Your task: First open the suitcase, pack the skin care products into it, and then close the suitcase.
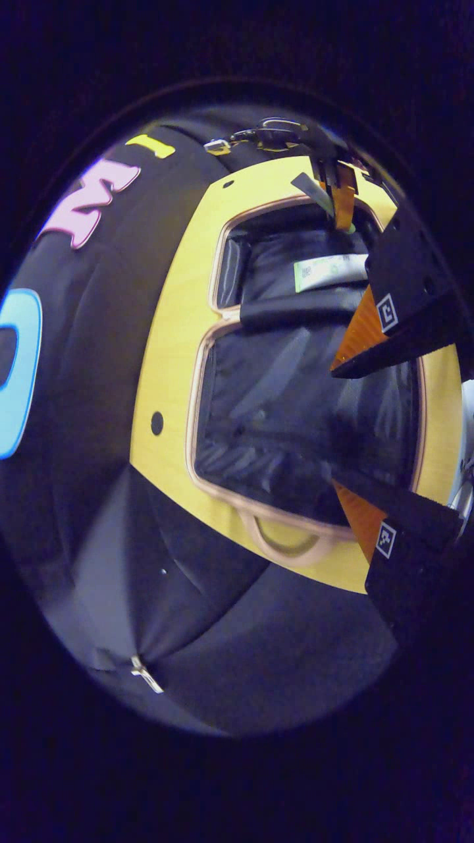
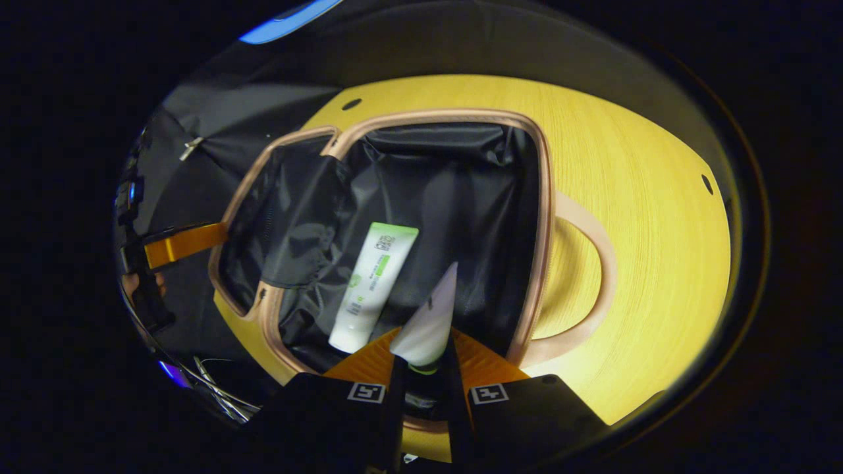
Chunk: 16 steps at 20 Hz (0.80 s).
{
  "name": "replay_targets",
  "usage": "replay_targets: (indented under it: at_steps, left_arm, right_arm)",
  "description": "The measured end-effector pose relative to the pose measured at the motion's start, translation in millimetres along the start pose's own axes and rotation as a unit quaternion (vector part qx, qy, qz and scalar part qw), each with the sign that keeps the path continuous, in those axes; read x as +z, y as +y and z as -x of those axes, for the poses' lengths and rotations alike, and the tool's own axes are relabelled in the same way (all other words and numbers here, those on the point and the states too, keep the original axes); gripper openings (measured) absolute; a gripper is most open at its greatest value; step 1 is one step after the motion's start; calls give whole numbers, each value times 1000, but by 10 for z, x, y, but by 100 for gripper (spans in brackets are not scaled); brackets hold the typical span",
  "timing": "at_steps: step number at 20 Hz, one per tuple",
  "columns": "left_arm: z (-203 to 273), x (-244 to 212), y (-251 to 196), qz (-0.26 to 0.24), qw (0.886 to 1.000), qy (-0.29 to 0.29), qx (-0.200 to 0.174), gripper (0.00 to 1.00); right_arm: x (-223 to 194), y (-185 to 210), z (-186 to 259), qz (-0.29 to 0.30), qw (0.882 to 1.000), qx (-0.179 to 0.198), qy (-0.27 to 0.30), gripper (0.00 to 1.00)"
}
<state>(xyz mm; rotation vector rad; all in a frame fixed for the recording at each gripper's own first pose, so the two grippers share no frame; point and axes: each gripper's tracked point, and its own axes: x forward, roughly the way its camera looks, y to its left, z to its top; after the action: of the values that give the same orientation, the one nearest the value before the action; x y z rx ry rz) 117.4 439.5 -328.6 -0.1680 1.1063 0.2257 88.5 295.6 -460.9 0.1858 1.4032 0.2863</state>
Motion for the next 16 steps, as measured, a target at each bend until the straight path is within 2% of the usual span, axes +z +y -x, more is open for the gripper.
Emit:
replay_targets:
  at_steps: [1, 2, 4, 5, 6, 7, 9, 13, 14, 16]
  left_arm:
    - [14, -24, 152, 16, 1000, 0, 8, 88]
    - [19, -36, 293, 29, 999, -2, 18, 88]
    - [-37, -52, 570, 49, 998, -11, 29, 88]
    - [-69, -40, 675, 61, 998, -16, 31, 88]
    - [-107, -27, 750, 81, 996, -21, 28, 88]
    - [-127, 39, 807, 107, 994, -28, 21, 88]
    - [-202, 189, 1043, 153, 987, -39, 22, 88]
    - [-403, 404, 1300, 233, 972, -35, 17, 88]
    - [-519, 399, 1352, 246, 969, -28, 19, 88]
    - [-714, 315, 1542, 252, 966, 3, 49, 88]
  right_arm:
    - [-11, 83, -2, -2, 1000, 14, 2, 35]
    - [14, 186, 10, -1, 1000, 28, -7, 50]
    - [6, 256, 99, 27, 999, 30, -28, 82]
    - [4, 256, 167, 39, 998, 33, -39, 87]
    - [8, 277, 248, 47, 997, 39, -51, 82]
    - [9, 300, 329, 52, 995, 47, -65, 94]
    - [25, 263, 545, 54, 992, 57, -95, 94]
    - [24, 6, 871, 43, 990, 51, -128, 93]
    - [17, -70, 917, 31, 990, 46, -133, 93]
    - [0, -249, 992, 2, 990, 33, -139, 94]
